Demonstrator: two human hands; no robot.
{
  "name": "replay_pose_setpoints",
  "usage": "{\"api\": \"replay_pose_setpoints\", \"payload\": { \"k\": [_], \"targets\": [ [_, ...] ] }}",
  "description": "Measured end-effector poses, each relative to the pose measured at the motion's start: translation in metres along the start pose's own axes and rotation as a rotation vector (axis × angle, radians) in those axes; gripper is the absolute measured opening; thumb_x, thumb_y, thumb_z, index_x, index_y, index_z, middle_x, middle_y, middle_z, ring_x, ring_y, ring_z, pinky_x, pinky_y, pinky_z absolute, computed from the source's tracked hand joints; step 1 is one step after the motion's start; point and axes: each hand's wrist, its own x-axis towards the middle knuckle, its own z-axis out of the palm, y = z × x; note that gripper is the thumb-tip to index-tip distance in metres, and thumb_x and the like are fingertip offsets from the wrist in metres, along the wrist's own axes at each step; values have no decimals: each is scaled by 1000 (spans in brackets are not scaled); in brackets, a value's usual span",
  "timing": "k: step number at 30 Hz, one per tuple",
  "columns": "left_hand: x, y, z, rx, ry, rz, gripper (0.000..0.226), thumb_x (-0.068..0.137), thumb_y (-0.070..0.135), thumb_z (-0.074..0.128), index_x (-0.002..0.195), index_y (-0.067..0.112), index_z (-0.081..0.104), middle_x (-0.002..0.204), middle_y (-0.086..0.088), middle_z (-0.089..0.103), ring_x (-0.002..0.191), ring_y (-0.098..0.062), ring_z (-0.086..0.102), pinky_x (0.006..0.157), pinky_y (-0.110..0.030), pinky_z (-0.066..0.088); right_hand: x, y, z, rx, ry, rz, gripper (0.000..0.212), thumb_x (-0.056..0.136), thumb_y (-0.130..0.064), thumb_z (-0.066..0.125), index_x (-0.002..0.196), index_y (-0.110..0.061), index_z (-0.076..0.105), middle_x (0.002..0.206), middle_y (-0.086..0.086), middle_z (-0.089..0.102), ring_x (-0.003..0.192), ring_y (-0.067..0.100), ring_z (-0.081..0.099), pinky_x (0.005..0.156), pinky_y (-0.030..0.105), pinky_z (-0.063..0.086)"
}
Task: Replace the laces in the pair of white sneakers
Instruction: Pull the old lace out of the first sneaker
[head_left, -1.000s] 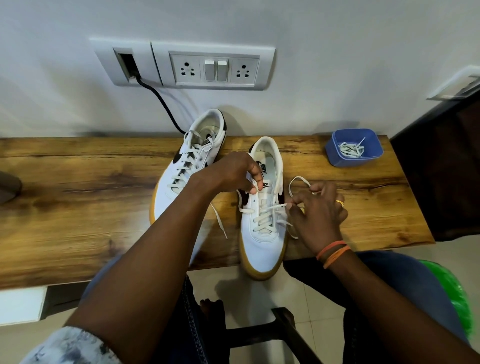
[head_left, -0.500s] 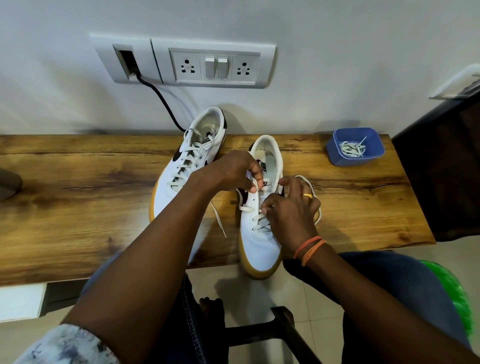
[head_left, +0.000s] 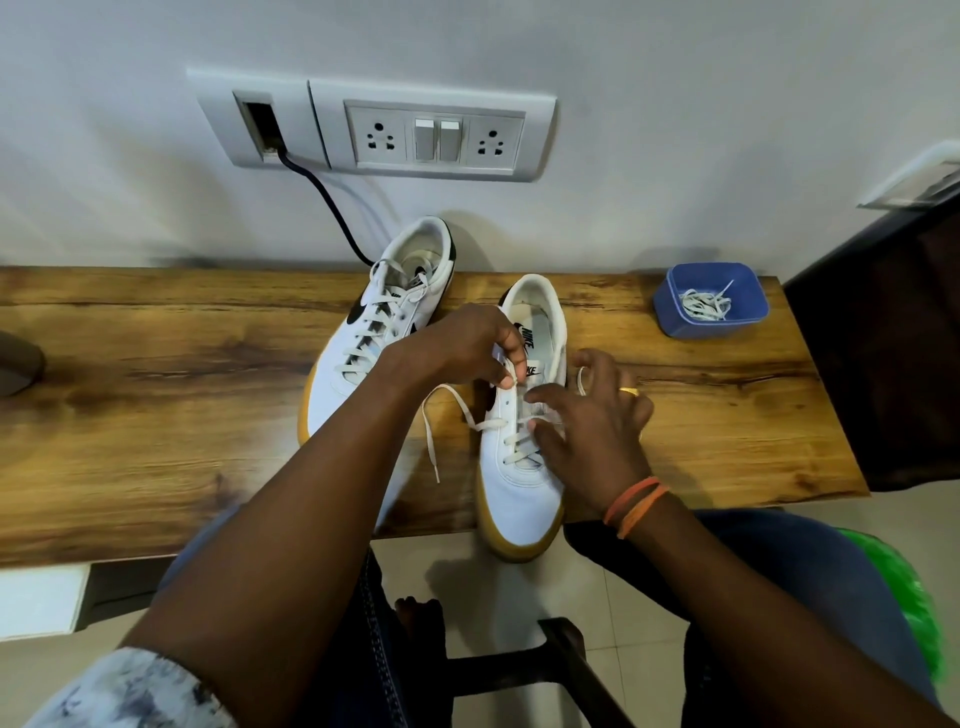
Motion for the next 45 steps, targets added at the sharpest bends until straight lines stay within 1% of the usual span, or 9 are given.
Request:
{"api": "replay_pose_setpoints", "payload": {
  "k": [3, 8, 12, 19, 23, 27, 32, 39, 45],
  "targets": [
    [0, 0, 0, 2, -3, 10, 22, 75, 10, 81, 81, 30, 72, 113, -2, 71, 108, -14, 61, 91, -26, 44, 4, -9, 14, -54, -11, 38, 8, 80, -20, 71, 85, -27, 71, 134, 8, 42, 126, 33, 32, 97, 49, 26],
    [-1, -1, 0, -31, 0, -6, 20, 75, 10, 81, 82, 27, 74, 109, -1, 71, 92, -2, 58, 81, -21, 42, 2, 6, -1, -55, 36, 105, 7, 84, -18, 67, 83, -24, 68, 126, 4, 40, 120, 25, 23, 96, 45, 22],
    [0, 0, 1, -15, 5, -20, 19, 76, 10, 81, 84, 26, 75, 113, -1, 70, 103, -11, 59, 89, -27, 45, 0, 24, -24, 36, 23, 233, 7, 86, -25, 67, 83, -31, 66, 126, 0, 37, 123, 26, 31, 96, 42, 23],
    [1, -1, 2, 1, 13, -2, 23, 76, 11, 81, 78, 31, 70, 110, -1, 70, 84, 2, 55, 76, -17, 38, -1, -2, 6, 23, -100, 12, 23, 86, -30, 65, 108, -33, 70, 149, 8, 30, 142, 33, 17, 103, 49, 23],
    [1, -1, 2, -2, 18, -5, 24, 75, 11, 81, 78, 32, 70, 110, -1, 71, 81, 2, 56, 79, -23, 41, 4, -6, 18, 30, -80, 44, 14, 88, -22, 64, 94, -28, 75, 146, 9, 37, 142, 34, 24, 101, 49, 26],
    [0, 0, 1, -9, 12, 4, 22, 76, 11, 80, 81, 30, 72, 112, -2, 71, 94, -3, 60, 84, -26, 46, 0, 4, 2, 41, -26, 107, 11, 88, -23, 66, 89, -29, 75, 140, 2, 41, 139, 28, 24, 104, 48, 21],
    [0, 0, 1, -8, 1, -2, 22, 76, 11, 81, 81, 31, 72, 112, 0, 70, 85, 0, 57, 78, -22, 42, -5, 20, -19, 160, 8, 205, 12, 86, -22, 69, 82, -33, 72, 132, -3, 41, 132, 24, 34, 99, 43, 23],
    [0, 1, 1, -4, 9, -17, 19, 76, 11, 81, 82, 27, 74, 111, -3, 71, 90, -7, 57, 82, -25, 45, -1, -3, 14, 141, -88, 46, 29, 82, -26, 65, 109, -33, 72, 151, 7, 31, 144, 31, 22, 109, 52, 25],
    [0, 0, 0, -1, 4, -19, 20, 76, 11, 81, 82, 29, 73, 114, -2, 70, 98, -11, 58, 84, -26, 44, 2, -1, 12, 143, -27, 106, 10, 81, -20, 73, 82, -29, 77, 138, 2, 43, 138, 26, 28, 103, 46, 22]
  ]
}}
